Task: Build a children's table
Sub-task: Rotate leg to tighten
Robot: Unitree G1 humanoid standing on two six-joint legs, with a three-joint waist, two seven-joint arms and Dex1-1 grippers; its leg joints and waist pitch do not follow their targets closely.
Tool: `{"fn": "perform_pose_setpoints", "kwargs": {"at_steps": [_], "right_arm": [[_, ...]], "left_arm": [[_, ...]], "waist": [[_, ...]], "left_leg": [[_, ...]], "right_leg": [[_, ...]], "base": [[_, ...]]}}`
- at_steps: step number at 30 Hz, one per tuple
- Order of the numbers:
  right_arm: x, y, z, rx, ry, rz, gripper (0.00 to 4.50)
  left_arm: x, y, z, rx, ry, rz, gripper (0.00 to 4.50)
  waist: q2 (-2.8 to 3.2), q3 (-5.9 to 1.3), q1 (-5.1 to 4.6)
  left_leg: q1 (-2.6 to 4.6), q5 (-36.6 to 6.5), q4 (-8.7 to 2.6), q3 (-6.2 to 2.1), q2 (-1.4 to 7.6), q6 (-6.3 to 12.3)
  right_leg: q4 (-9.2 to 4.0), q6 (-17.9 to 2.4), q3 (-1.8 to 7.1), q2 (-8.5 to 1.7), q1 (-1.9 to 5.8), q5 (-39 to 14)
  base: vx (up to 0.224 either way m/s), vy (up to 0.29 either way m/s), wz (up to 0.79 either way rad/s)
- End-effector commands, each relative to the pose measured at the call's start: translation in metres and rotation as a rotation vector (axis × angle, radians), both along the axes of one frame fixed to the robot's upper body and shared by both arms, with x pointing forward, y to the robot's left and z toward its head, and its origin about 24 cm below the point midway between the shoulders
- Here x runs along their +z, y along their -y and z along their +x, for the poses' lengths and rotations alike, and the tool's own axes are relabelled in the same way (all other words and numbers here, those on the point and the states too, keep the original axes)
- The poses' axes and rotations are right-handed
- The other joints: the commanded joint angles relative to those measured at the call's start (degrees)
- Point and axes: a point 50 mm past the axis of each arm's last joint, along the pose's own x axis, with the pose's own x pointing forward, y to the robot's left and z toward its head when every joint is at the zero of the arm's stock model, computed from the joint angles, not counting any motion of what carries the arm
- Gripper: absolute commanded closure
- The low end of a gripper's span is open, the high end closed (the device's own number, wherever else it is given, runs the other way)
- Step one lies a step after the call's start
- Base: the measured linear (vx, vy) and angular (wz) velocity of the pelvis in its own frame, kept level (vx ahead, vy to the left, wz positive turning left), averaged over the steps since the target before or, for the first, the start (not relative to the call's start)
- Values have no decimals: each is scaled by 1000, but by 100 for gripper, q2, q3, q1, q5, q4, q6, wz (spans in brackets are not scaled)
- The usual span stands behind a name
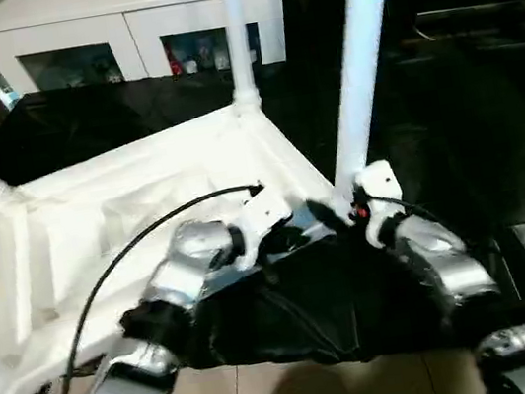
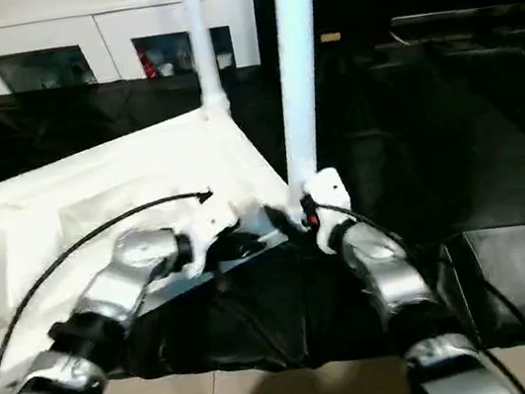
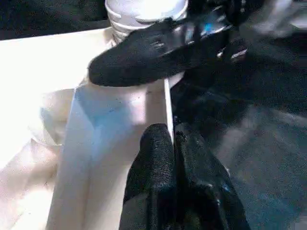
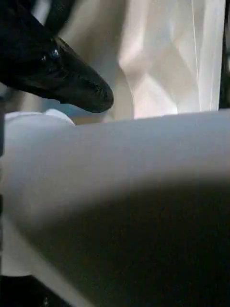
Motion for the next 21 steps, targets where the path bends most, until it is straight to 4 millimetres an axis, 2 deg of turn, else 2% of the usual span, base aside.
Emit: {"fn": "perform_pose_setpoints", "kwargs": {"at_steps": [1, 2, 4, 6, 8, 12, 13, 14, 18, 21], "right_arm": [[-11, -8, -15, 205, -92, -32, 51], [-11, -2, -23, 326, -103, -70, 51], [-11, -1, -24, 346, -106, -77, 51], [-9, 6, -33, 479, -131, -102, 51], [-6, 9, -37, 532, -143, -97, 51], [5, 12, -45, 673, -172, -57, 88], [8, 12, -48, 723, -193, -48, 95], [9, 12, -50, 752, -206, -57, 112], [9, 12, -55, 812, -231, -89, 146], [9, 12, -58, 838, -246, -91, 153]], "left_arm": [[6, 13, -11, -182, 9, -11, 450], [6, 6, -10, -201, 3, 4, 450], [7, 5, -10, -204, 1, 7, 450], [8, -3, -10, -241, -14, 22, 450], [9, -7, -10, -260, -18, 30, 450], [11, -18, -12, -319, -42, 57, 450], [12, -21, -13, -340, -50, 67, 450], [12, -23, -13, -349, -57, 76, 450], [12, -28, -14, -372, -66, 100, 450], [12, -30, -13, -379, -70, 105, 450]], "waist": [[-42, -374, 12], [-39, -368, 30], [-32, -362, 41], [-56, -351, 64], [-58, -346, 66], [-64, -372, 108], [-83, -389, 139], [-95, -384, 150], [-83, -379, 192], [-89, -369, 192]], "left_leg": [[26, -1634, -346, -77, 238, 406], [31, -1660, -347, -77, 247, 406], [38, -1740, -349, -75, 252, 399], [53, -1860, -368, -92, 257, 336], [60, -1898, -373, -94, 263, 323], [50, -1693, -353, -93, 280, 400], [45, -1516, -333, -89, 274, 474], [40, -1485, -328, -84, 275, 490], [57, -1533, -334, -85, 282, 397], [62, -1645, -349, -91, 286, 326]], "right_leg": [[-389, -1245, 224, -338, 317, -1190], [-399, -1221, 232, -346, 313, -1328], [-420, -1188, 237, -359, 294, -1523], [-446, -1137, 235, -368, 290, -1842], [-446, -1117, 243, -359, 286, -1911], [-408, -1186, 256, -374, 282, -1660], [-373, -1244, 251, -361, 291, -1409], [-374, -1260, 251, -363, 287, -1379], [-386, -1248, 249, -385, 269, -1589], [-402, -1180, 257, -386, 264, -1779]], "base": [[0, 0, 0], [0, 0, 0], [0, 0, 0], [0, 0, 0], [0, 0, 0], [0, 0, 0], [0, 0, 0], [0, 0, 0], [0, 0, 0], [0, 0, 0]]}}
